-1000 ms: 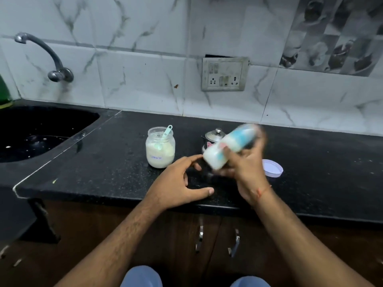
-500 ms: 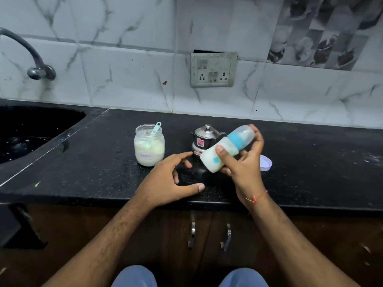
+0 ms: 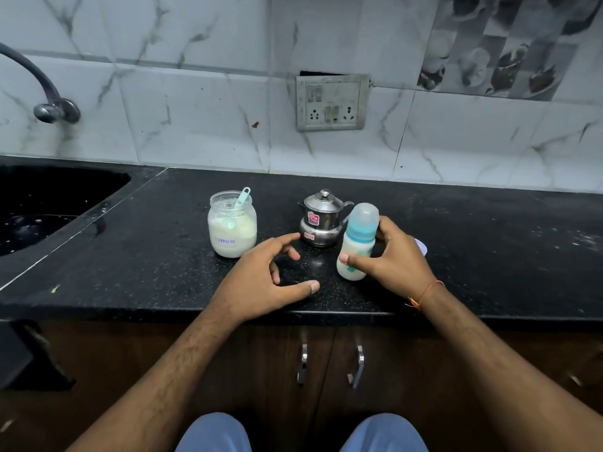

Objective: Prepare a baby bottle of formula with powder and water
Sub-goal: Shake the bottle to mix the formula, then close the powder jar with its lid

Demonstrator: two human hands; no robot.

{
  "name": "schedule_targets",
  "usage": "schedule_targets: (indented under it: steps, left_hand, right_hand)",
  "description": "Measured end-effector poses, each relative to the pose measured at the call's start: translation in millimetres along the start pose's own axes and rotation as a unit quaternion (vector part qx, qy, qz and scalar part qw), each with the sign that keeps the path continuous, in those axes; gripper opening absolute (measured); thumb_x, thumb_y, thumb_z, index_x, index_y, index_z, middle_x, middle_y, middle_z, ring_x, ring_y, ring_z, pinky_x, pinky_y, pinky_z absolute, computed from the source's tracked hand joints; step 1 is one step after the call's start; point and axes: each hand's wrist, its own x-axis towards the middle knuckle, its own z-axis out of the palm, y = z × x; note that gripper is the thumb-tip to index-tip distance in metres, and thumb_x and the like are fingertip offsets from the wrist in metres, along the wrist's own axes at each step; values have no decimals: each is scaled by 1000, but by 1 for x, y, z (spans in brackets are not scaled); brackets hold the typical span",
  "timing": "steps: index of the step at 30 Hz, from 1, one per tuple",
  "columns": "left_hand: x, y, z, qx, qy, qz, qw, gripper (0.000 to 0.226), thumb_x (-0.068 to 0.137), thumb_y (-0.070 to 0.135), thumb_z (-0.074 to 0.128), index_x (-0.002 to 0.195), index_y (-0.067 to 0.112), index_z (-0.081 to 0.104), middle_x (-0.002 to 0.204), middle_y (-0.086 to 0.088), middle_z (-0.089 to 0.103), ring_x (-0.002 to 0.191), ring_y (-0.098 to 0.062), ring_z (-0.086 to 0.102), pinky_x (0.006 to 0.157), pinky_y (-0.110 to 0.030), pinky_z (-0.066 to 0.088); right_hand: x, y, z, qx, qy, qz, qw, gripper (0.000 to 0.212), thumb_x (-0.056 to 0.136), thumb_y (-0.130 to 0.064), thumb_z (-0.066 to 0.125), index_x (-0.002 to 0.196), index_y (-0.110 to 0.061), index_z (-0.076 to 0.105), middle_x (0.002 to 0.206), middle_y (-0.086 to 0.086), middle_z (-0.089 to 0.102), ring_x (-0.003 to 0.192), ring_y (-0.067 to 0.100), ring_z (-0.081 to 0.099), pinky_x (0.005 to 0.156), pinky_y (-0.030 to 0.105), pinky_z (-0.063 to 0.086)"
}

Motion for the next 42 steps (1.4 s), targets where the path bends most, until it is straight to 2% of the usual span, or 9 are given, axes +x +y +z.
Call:
schedule_targets:
  steps: [3,7,16,24,30,33,37,40,42]
  left_hand:
    - [0,0,0,-4,1,2,1000,99,69,74,87,157,45,54,127,25,67,69,-6,58,75,-24,59]
    - [-1,0,2,1,2,4,1000,98,69,75,86,157,46,53,127,24,67,71,-16,62,76,-28,60]
    - [1,-3,3,15,10,2,1000,100,70,74,86,159,43,53,128,26,67,72,-15,62,73,-21,56]
    - [2,-3,3,-13,54,-6,998,78,83,49,95,152,39,62,121,22,72,76,-19,61,72,-17,52]
    - [-3,-1,0,-57,275,10,960,30,91,36,85,119,29,77,90,9,65,84,-22,64,82,-36,58]
    - [1,-6,-5,-33,376,-18,926,60,82,38,84,137,28,61,124,3,55,112,-24,61,101,-45,56]
    - [20,-15,-20,-60,360,-172,915,124,73,30,101,170,28,23,171,-7,30,159,-27,33,132,-45,31]
    - [35,-23,-31,-112,299,-209,924,139,70,30,106,175,30,13,166,0,45,149,-20,49,128,-42,39]
    - [40,-24,-33,-140,287,-212,924,118,71,28,105,168,23,38,150,5,62,133,-16,64,116,-38,53]
  right_hand:
    - [11,8,-13,-39,0,20,999,77,68,-41,98,135,-27,63,120,-17,72,112,4,66,91,15,48]
    - [31,23,-26,-73,1,42,996,75,66,-42,99,132,-30,67,116,-13,73,104,9,68,95,31,54]
    - [74,42,-32,-116,-6,76,990,71,67,-39,99,130,-25,70,117,-8,77,106,13,71,98,31,53]
    - [86,43,-31,-125,-23,93,988,75,70,-38,98,136,-24,66,127,-4,75,114,16,71,107,38,53]
    - [61,35,-41,-187,-54,132,972,138,57,-83,82,168,-26,22,153,-2,61,150,26,46,124,46,37]
    - [46,44,-58,-279,-74,150,946,140,54,-99,61,167,-23,25,147,-3,66,150,28,47,121,54,39]
    - [30,53,-74,-383,-94,158,905,124,60,-100,50,162,-31,35,163,-5,49,148,33,46,112,56,47]
    - [24,54,-76,-385,-100,143,906,115,62,-100,42,160,-40,39,158,-9,54,144,31,51,108,55,49]
    - [20,50,-76,-383,-92,114,912,107,62,-99,39,154,-45,47,150,-12,62,136,28,58,102,54,52]
